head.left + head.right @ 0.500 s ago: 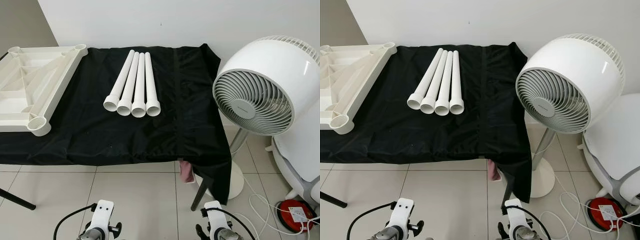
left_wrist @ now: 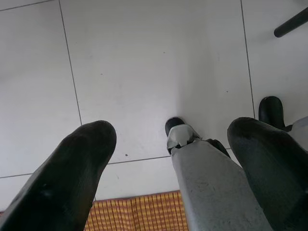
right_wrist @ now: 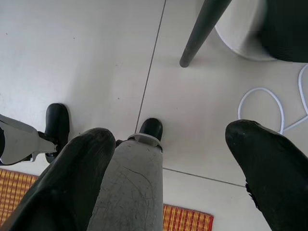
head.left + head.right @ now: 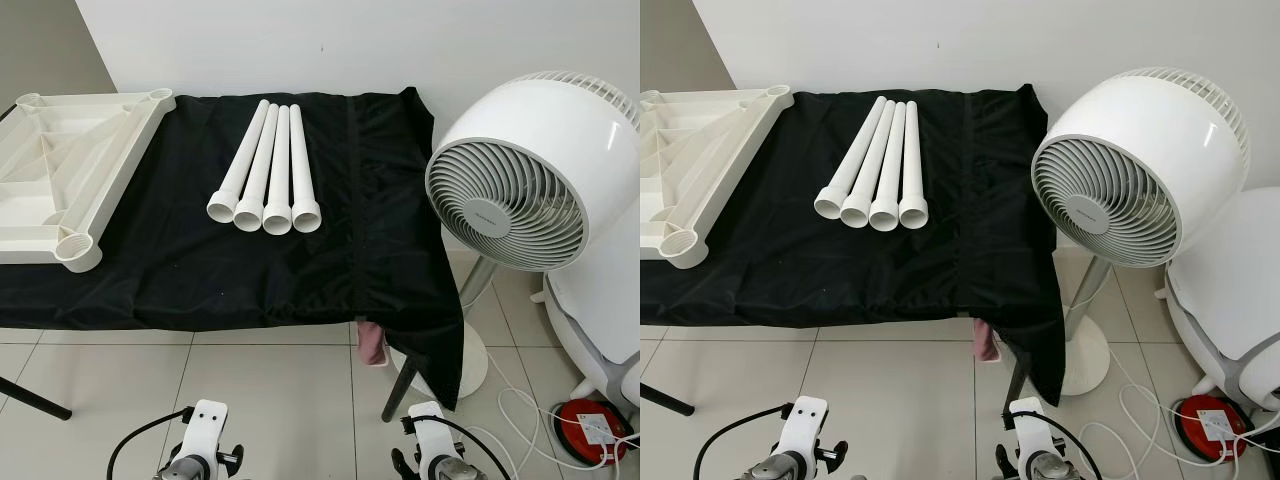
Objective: Building children table
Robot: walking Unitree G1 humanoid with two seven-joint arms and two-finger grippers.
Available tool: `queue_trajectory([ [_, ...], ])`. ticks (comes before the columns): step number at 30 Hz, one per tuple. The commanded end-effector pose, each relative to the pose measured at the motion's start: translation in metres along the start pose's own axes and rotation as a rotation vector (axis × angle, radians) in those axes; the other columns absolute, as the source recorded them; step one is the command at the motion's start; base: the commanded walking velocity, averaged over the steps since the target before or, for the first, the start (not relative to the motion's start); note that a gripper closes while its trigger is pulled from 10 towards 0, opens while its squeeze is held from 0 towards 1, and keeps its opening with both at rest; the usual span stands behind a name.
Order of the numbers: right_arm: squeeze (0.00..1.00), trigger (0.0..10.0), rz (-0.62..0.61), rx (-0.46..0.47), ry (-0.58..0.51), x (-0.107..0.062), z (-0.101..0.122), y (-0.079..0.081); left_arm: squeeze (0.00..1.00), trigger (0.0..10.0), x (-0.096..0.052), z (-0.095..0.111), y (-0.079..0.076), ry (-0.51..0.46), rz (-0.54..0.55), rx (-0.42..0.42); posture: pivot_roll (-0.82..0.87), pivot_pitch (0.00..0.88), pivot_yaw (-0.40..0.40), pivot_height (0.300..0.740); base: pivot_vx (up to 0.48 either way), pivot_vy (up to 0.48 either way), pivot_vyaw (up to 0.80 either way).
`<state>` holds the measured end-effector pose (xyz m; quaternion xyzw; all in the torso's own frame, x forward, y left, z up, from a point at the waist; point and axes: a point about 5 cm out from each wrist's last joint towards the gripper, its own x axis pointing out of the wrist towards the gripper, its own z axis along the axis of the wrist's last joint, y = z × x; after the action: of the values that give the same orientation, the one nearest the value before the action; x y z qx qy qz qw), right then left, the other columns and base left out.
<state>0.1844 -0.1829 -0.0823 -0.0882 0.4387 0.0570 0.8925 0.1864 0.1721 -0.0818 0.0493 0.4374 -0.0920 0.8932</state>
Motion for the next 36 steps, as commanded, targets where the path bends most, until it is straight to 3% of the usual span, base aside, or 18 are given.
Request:
queue_trajectory([
  [1, 0.00, 10.0, -0.006, -0.008, 0.048, -0.007, -0.023, -0.008, 0.00, 10.0, -0.010, -0.031, 0.003, 0.030, 0.096, -0.118, -0.07, 0.000, 0.072, 0.740, 0.000, 0.000, 0.00],
  [5, 0.00, 10.0, 0.039, -0.063, 0.048, -0.005, -0.020, 0.002, 0.00, 10.0, -0.009, -0.031, -0.003, 0.036, 0.035, -0.035, -0.07, 0.000, 0.059, 0.740, 0.000, 0.000, 0.00],
  [8, 0.00, 10.0, 0.043, -0.065, 0.046, -0.005, -0.019, 0.003, 0.00, 10.0, -0.009, -0.032, -0.003, 0.038, 0.031, -0.030, -0.07, 0.000, 0.055, 0.740, 0.000, 0.000, 0.00],
  [17, 0.00, 10.0, 0.041, -0.080, 0.043, -0.004, -0.015, 0.003, 0.00, 10.0, -0.011, -0.037, 0.004, 0.054, 0.084, -0.131, -0.07, 0.000, 0.062, 0.740, 0.000, 0.000, 0.00],
  [36, 0.00, 10.0, 0.024, -0.063, 0.053, -0.004, -0.016, 0.001, 0.00, 10.0, -0.008, -0.027, 0.006, 0.049, 0.092, -0.126, -0.08, 0.000, 0.078, 0.740, 0.000, 0.000, 0.00],
])
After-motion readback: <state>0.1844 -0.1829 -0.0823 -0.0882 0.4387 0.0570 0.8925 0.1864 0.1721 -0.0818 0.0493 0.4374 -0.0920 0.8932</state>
